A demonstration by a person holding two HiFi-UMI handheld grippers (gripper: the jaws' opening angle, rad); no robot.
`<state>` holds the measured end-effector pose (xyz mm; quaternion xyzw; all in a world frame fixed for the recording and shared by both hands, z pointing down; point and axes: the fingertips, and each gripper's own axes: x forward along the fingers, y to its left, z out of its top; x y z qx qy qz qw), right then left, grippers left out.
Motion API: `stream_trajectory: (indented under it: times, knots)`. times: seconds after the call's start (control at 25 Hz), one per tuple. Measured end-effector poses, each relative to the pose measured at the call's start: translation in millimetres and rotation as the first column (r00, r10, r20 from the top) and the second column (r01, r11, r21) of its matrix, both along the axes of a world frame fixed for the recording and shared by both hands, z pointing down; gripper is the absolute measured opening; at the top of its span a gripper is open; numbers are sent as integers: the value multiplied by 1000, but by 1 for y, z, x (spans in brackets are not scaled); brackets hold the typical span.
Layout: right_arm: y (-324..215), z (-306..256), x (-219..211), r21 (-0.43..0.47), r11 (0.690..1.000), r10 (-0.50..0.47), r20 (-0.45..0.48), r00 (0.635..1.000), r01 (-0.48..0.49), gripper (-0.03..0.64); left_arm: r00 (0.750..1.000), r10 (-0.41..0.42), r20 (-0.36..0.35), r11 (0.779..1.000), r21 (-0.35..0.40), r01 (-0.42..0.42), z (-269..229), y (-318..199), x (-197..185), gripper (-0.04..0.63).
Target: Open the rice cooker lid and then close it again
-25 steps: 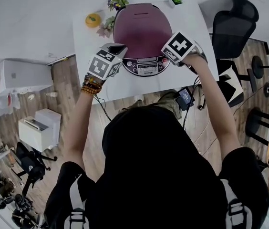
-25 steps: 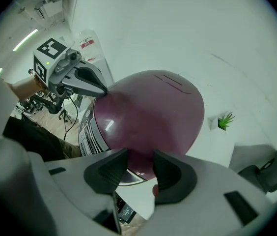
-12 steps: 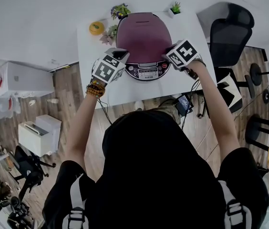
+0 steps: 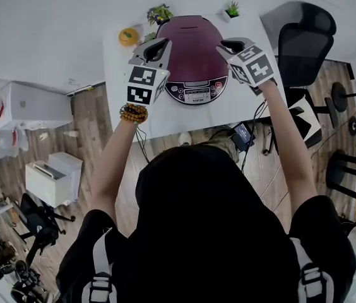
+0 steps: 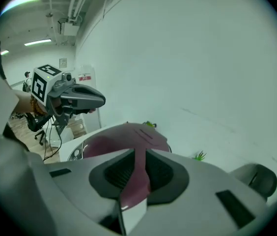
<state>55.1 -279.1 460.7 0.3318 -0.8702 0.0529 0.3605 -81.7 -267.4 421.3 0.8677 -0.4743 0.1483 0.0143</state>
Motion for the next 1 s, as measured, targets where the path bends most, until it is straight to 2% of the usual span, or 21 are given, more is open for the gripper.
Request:
stream_trajectory:
  times: [0.16, 0.28, 0.36, 0.52, 0.6, 0.8, 0.88, 1.0]
  knots:
    - [-5, -47, -14, 179, 983, 19, 133, 991, -43, 80, 997, -64, -47, 995, 71, 68, -28, -4, 0, 25]
    - [-1, -69, -26, 285, 956, 1, 209, 978, -62, 80, 996, -75, -52, 987, 140, 82, -43, 0, 6, 25]
    - [6, -76, -33, 340, 937, -8, 240, 971, -77, 80, 994, -77, -80, 980, 179, 90, -49, 6, 10, 25]
    - [24, -81, -41, 378, 920, -39, 350, 936, -103, 72, 986, -76, -150, 960, 255, 113, -61, 19, 12, 23]
    - [34, -84, -44, 398, 910, -56, 392, 918, -114, 70, 980, -95, -174, 954, 264, 140, -60, 23, 8, 25]
    - [51, -92, -43, 452, 875, -62, 456, 888, -172, 55, 977, -126, -172, 941, 290, 173, -61, 31, 6, 25]
    - [57, -98, -44, 495, 847, -72, 468, 881, -193, 51, 977, -138, -164, 933, 310, 184, -60, 35, 6, 25]
    - [65, -108, -48, 574, 788, -92, 469, 878, -224, 46, 973, -157, -170, 924, 323, 205, -58, 41, 7, 25]
